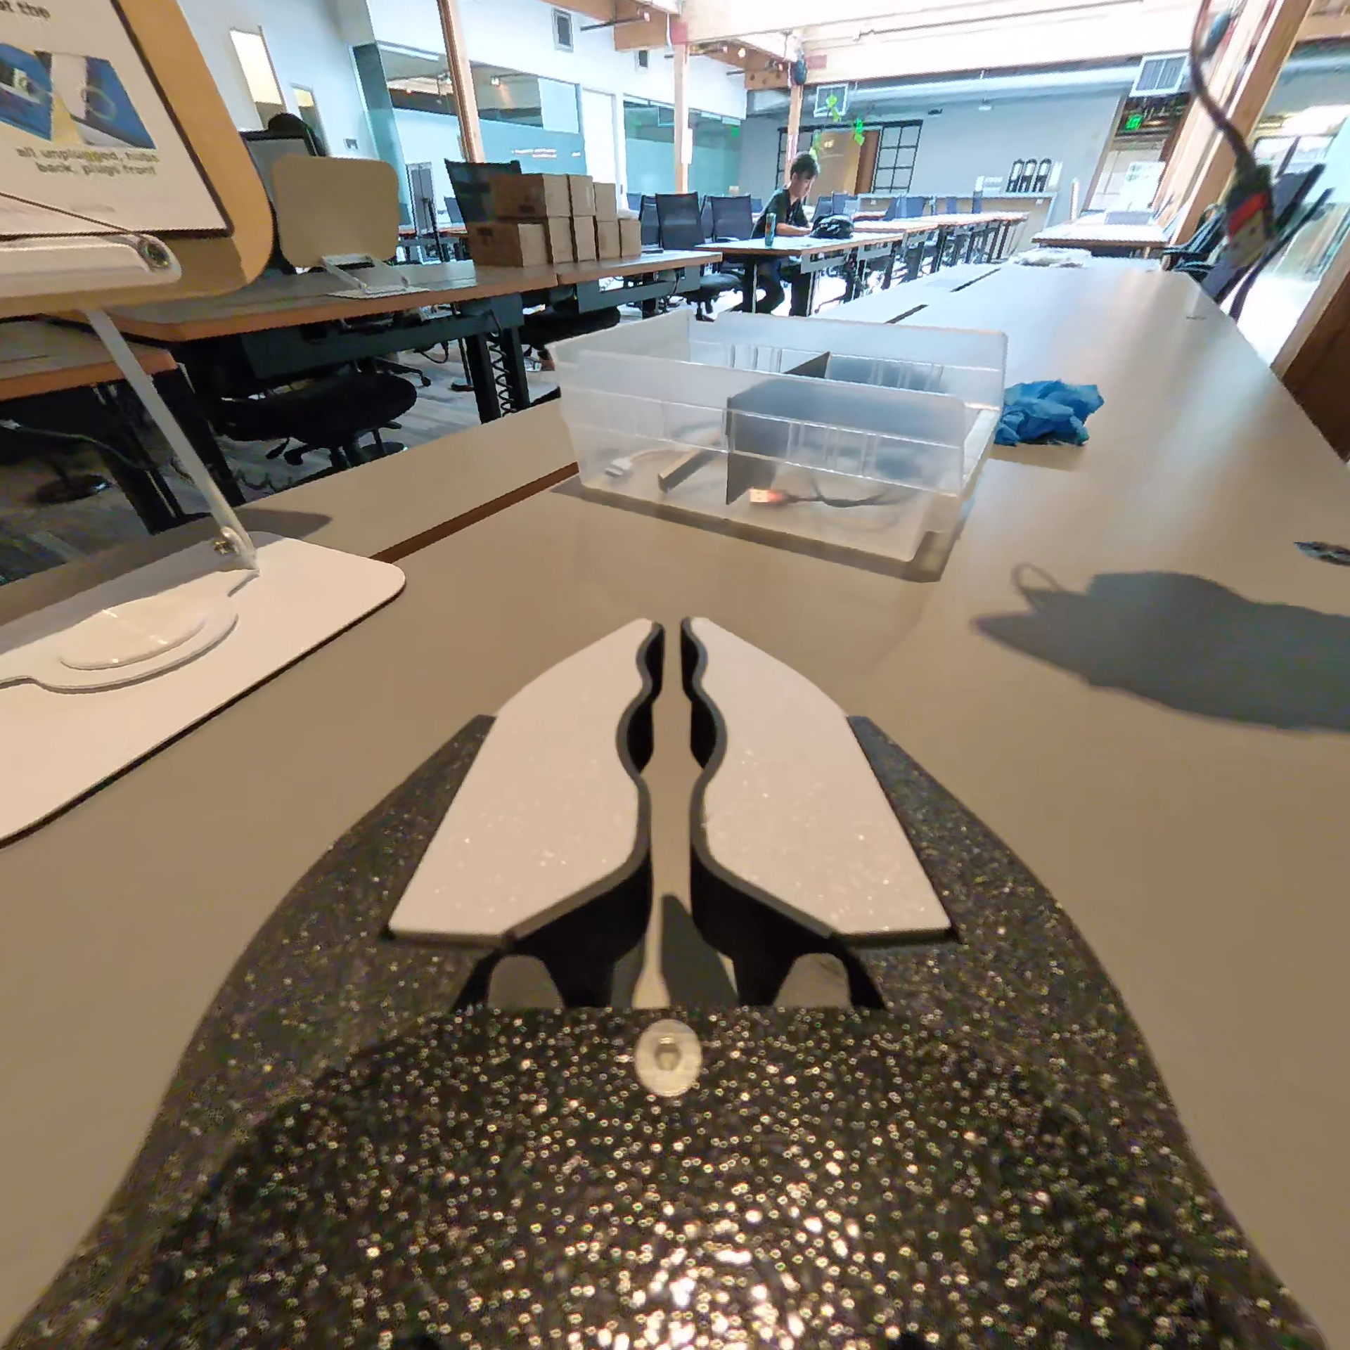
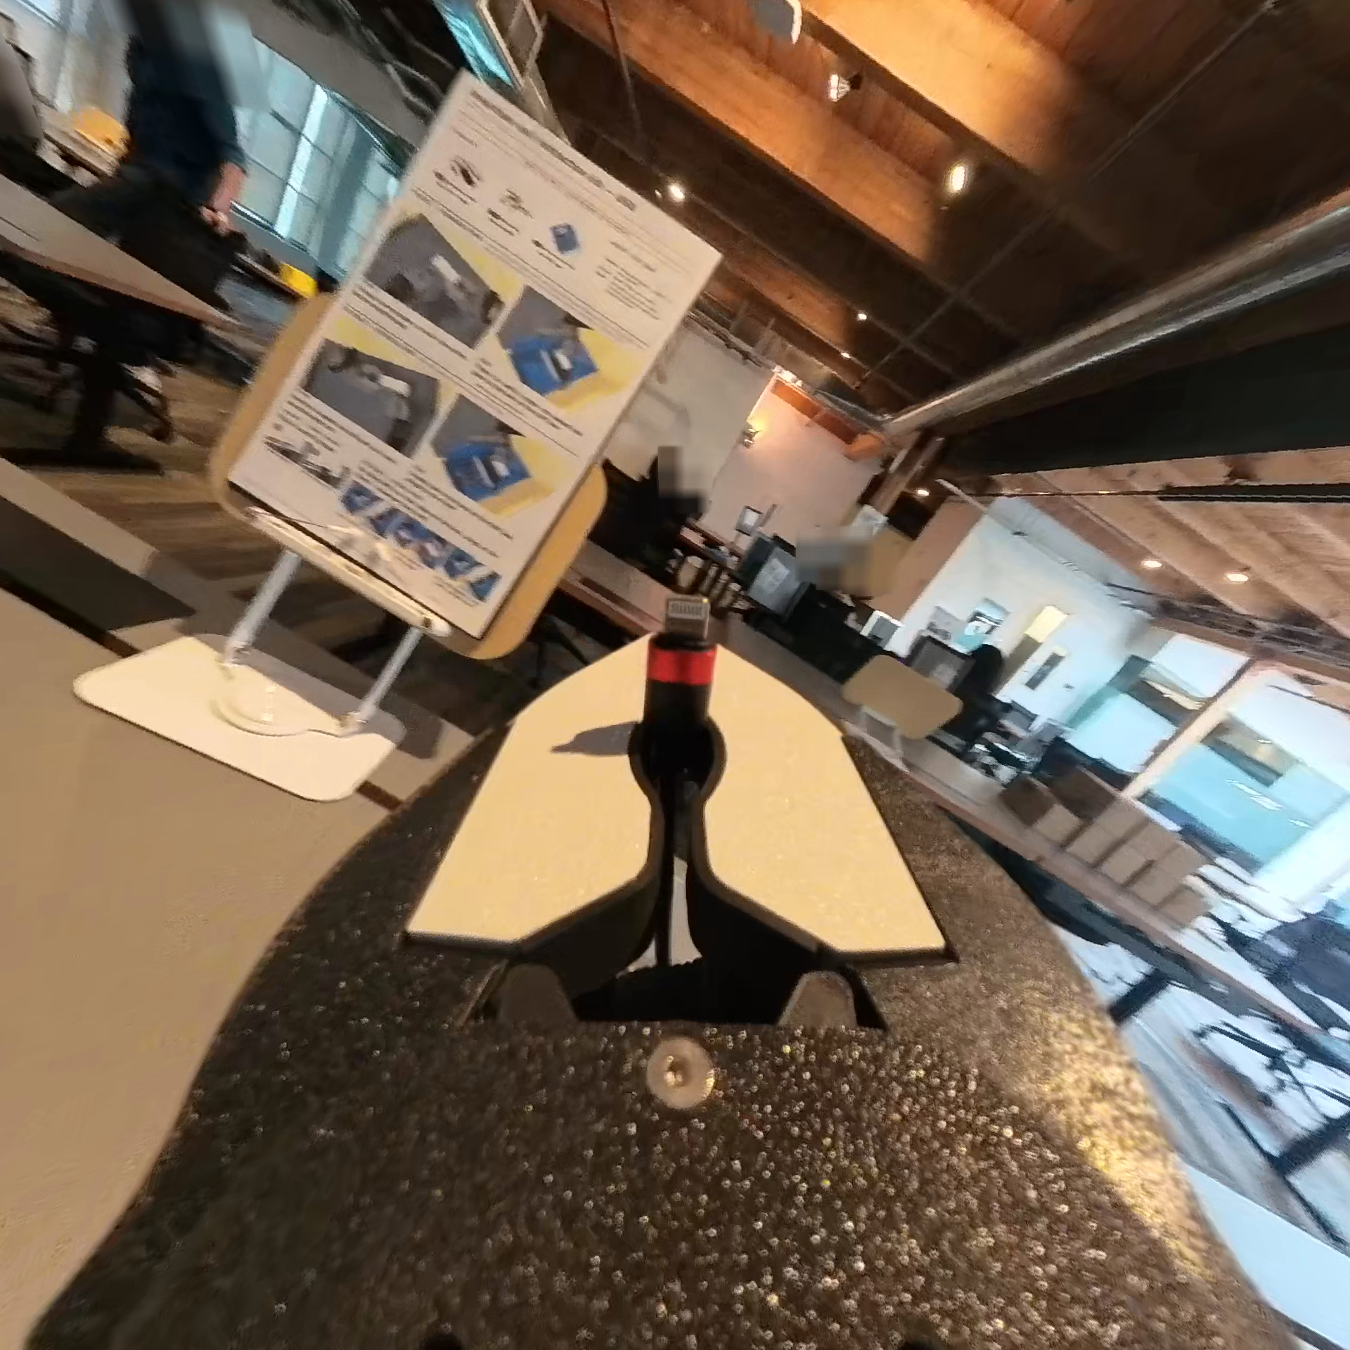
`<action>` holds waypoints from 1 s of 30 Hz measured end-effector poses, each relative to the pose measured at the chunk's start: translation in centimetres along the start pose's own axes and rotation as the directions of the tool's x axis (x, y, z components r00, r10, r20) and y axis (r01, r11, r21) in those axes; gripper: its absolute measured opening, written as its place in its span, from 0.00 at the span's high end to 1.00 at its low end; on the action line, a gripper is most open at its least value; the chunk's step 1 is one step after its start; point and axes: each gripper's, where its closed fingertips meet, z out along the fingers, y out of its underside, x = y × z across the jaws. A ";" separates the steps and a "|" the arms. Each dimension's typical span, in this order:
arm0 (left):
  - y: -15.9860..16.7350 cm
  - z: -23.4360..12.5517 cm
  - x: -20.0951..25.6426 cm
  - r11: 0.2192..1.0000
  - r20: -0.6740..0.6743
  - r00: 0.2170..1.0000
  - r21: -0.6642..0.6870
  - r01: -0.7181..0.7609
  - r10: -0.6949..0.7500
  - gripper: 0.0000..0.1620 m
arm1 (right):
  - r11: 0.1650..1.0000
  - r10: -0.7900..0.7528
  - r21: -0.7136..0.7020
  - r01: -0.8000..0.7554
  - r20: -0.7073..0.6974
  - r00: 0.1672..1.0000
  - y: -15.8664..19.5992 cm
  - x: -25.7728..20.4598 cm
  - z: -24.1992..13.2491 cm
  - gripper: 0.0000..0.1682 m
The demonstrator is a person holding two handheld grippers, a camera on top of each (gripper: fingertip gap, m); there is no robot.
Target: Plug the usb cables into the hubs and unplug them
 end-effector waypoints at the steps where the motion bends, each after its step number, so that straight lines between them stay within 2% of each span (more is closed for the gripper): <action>1: 0.0 0.0 0.0 1.000 -0.002 1.000 0.001 -0.001 0.001 0.98 | 0.999 -0.028 -0.017 0.027 -0.024 0.999 0.6 0.8 0.2 1.00; 6: 0.2 0.1 0.4 1.000 -0.005 1.000 -0.013 -0.028 0.028 0.98 | 0.992 -0.070 -0.106 0.061 -0.082 0.994 5.6 3.1 2.0 1.00; 11: 0.2 0.1 0.6 0.999 -0.004 0.999 -0.016 -0.052 0.051 0.98 | 0.989 -0.024 -0.145 0.005 -0.129 0.991 10.4 4.1 3.8 1.00; 15: 0.3 0.2 0.6 0.998 -0.007 0.999 -0.023 -0.053 0.053 0.98 | 0.985 0.023 -0.164 -0.048 -0.156 0.988 13.4 4.2 5.1 1.00; 18: 0.4 0.2 0.7 0.998 -0.011 0.998 -0.027 -0.056 0.056 0.98 | 0.978 0.003 -0.207 -0.037 -0.162 0.987 15.9 3.5 5.9 1.00; 23: 0.4 0.2 0.8 0.998 -0.015 0.998 -0.029 -0.059 0.059 0.98 | 0.951 -0.015 -0.308 -0.017 -0.101 0.995 20.5 1.2 6.8 1.00; 30: 0.4 0.2 0.8 0.998 -0.022 0.999 -0.029 -0.048 0.047 0.97 | 0.888 0.070 -0.456 -0.054 0.019 0.997 26.2 -2.0 6.5 1.00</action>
